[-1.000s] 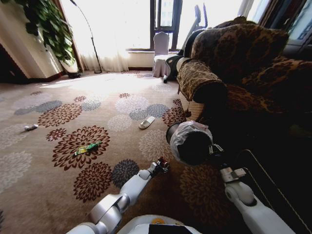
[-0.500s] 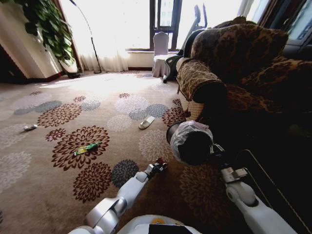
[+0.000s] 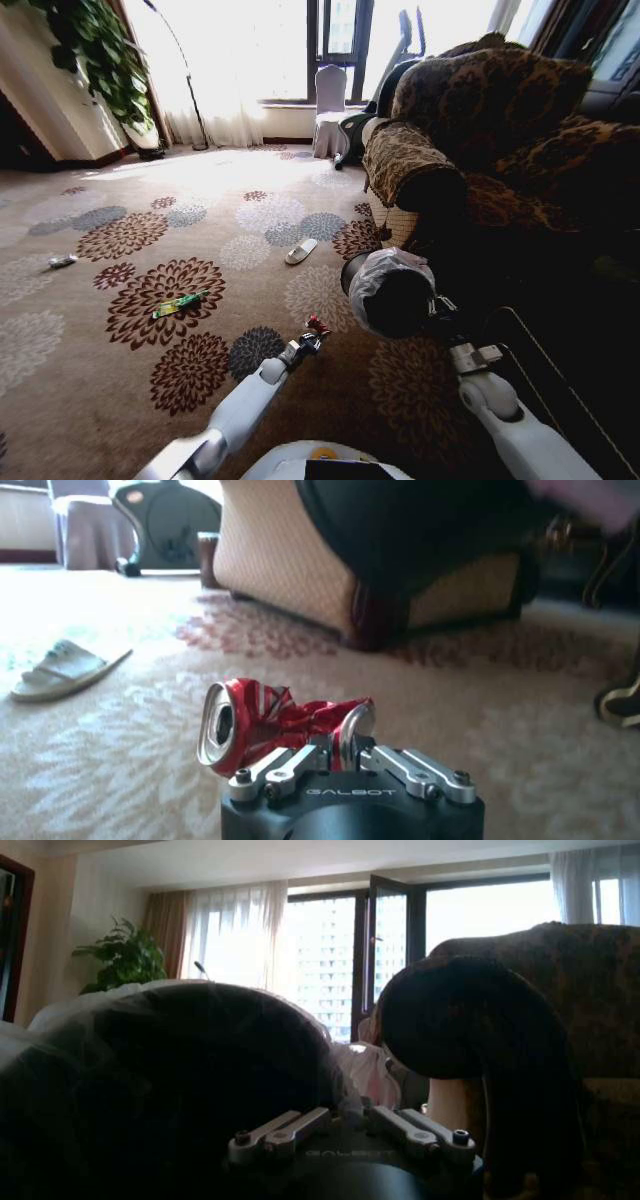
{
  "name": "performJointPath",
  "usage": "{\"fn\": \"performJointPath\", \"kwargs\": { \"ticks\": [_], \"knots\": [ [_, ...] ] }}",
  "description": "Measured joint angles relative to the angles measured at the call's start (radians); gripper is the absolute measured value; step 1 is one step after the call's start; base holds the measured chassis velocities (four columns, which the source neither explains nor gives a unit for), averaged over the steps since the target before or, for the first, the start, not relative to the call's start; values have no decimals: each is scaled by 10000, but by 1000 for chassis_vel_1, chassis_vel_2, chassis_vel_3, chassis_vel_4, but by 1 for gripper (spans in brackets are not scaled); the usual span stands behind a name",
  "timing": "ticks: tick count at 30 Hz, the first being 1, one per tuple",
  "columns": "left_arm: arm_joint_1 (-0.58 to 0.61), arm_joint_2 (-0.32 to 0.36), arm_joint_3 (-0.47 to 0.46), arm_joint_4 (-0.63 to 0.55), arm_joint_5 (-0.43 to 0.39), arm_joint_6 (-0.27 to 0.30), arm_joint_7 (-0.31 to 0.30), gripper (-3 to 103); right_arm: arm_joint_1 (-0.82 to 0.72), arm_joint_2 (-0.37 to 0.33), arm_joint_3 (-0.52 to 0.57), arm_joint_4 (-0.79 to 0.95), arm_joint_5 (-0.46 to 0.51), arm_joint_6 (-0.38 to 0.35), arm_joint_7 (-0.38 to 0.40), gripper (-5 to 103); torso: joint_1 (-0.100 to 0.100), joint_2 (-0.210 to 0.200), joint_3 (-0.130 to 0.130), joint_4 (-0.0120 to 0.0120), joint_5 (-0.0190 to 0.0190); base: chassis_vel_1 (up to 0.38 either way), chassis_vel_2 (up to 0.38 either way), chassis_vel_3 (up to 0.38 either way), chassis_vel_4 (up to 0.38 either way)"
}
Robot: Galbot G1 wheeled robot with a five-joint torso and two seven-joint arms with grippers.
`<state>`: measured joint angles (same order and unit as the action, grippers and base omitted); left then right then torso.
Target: Pick up the trash from the ground and place it into the trash bin.
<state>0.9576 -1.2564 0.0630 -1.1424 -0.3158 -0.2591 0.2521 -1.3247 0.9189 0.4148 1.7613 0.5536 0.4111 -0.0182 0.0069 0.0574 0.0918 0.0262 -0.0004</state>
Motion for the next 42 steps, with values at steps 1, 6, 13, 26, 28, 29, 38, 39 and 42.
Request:
{"fn": "performJointPath", "kwargs": {
  "ticks": [1, 6, 13, 26, 28, 29, 38, 39, 42],
  "knots": [
    [348, 194, -172, -673, -321, -15, 69, 11, 35, 74, 2, -35, -146, -109, 0, 0, 0, 0, -1, -1, 2, 0, 0, 0, 0],
    [2213, 1014, -834, -3249, -2314, 309, 397, 11, 61, 555, 146, -257, -674, -354, 4, 0, -1, 0, -1, -6, -2, 0, 0, 0, 0],
    [4409, 2424, -1789, -6055, -5042, 1231, 798, 11, 448, 1396, 0, -582, -1189, -572, 4, 0, -3, 1, -2, -5, 3, 0, 0, 0, 0],
    [7130, 2225, -1730, -8607, -5733, 1606, 1626, 11, 1418, 2177, -1091, -1635, -1632, -773, 0, 0, -3, 0, -1, -5, 6, 0, 0, 0, 0],
    [7142, 1941, -1433, -9021, -5770, 1722, 1663, 11, 1322, 2255, -1102, -1682, -1753, -759, 2, 0, -3, 0, -1, -4, 5, 0, 0, 0, 0],
    [7041, 1775, -1323, -9226, -5970, 1842, 1663, 11, 1215, 2240, -1105, -1682, -1809, -741, -1, 0, -3, 1, -1, -3, 6, 0, 0, 0, 0],
    [4971, 949, -1215, -8771, -8113, 2487, 1478, 11, 256, 2004, -1023, -1106, -2347, -449, -3, 0, -1, -1, 0, -6, 4, 0, 0, 0, 0],
    [4971, 949, -1215, -8771, -8113, 2487, 1478, 11, 256, 2004, -1023, -1106, -2347, -449, -3, 0, -1, -1, 0, -6, 4, 0, 0, 0, 0],
    [4110, 675, -954, -8303, -9086, 2738, 1264, 11, -253, 2061, -976, -694, -2895, -246, 1, 0, 0, -1, 0, -7, 3, 0, 0, 0, 0]
  ]
}}
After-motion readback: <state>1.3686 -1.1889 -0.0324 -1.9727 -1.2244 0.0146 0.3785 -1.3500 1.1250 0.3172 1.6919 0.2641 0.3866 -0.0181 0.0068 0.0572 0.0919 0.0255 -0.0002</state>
